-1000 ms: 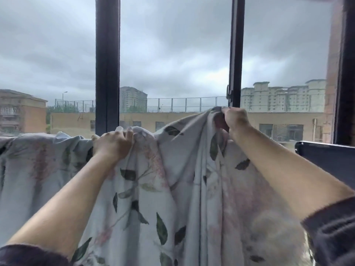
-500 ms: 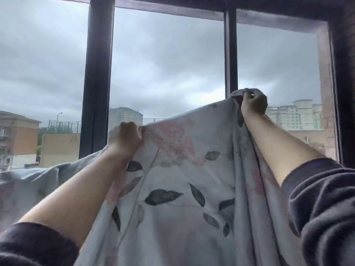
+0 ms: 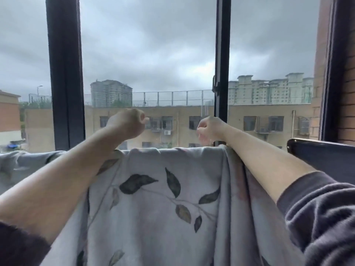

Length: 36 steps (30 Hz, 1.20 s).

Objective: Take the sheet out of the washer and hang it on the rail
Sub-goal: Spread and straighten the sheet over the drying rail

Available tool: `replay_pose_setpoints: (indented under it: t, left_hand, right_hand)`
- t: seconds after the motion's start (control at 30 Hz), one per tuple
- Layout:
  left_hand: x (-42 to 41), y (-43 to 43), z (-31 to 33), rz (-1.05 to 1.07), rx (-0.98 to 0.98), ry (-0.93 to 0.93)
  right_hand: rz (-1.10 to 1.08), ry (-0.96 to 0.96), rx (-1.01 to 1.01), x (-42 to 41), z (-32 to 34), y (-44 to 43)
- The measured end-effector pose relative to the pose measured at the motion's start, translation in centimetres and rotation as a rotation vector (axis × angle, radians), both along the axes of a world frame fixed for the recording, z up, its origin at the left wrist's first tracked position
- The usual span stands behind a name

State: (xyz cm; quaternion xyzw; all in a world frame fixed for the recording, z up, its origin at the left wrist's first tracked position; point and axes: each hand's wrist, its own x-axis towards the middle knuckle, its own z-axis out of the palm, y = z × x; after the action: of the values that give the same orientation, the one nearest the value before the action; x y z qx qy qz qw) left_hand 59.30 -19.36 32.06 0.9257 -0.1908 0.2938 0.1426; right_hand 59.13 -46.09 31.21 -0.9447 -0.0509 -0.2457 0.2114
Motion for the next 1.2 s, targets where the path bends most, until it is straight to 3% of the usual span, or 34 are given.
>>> replay_pose_setpoints:
  t: [0.13, 0.23, 0.3, 0.4, 0.43, 0.53, 0.63, 0.73, 0.8, 0.9, 1.07, 1.2]
  left_hand:
    - [-6.6, -5.3, -4.1, -0.158, 0.334, -0.056]
    - [-7.2, -6.0, -6.3, -0.060, 0.339, -0.312]
    - [-7.0, -6.2, -6.6, -0.004, 0.309, -0.341]
    - [-7.6, -8.2, -7.4, 0.014, 0.206, -0.371]
    - [-7.9, -9.0, -7.6, 0.000, 0.142, -0.405]
    - [-9.6, -11.9, -8.5, -0.062, 0.056, -0.412]
    - [-10.0, -14.7, -9.4, -0.065, 0.057, -0.390]
    - [-10.0, -17.5, -10.1, 0.019, 0.044, -0.339]
    - [-9.9, -18.6, -10.2, 0.061, 0.016, -0.300]
    - [-9.4, -19.9, -9.7, 0.053, 0.008, -0.389]
    - [-9.5, -21.2, -7.4, 0.009, -0.069, -0.495]
    - [-9.7, -23.5, -3.4, 0.051, -0.140, -0.535]
  right_hand:
    - [-0.033, -0.279, -0.025, -2.8, -0.1, -0.5]
    - [-0.099, -0.571, 0.033, -7.1, -2.4, -2.5]
    - [-0.139, -0.613, 0.037, -10.3, -6.1, -4.5]
    - [-0.239, -0.572, -0.120, -13.7, -12.2, -6.9]
    - [-0.267, -0.564, -0.090, -14.2, -13.7, -7.4]
    - [-0.375, -0.447, 0.229, -16.9, -18.6, -8.9]
    - [-0.433, -0.159, 0.585, -18.1, -23.1, -9.5]
    - [-0.426, 0.086, 0.706, -18.2, -24.8, -9.9]
    - [-0.423, 0.118, 0.624, -17.7, -24.5, -10.4]
    - [-0.366, -0.033, 0.655, -17.0, -21.5, -12.8]
    - [-0.247, -0.306, 0.744, -16.3, -10.9, -19.2]
    - [-0.360, -0.382, 0.688, -13.7, -4.0, -24.2]
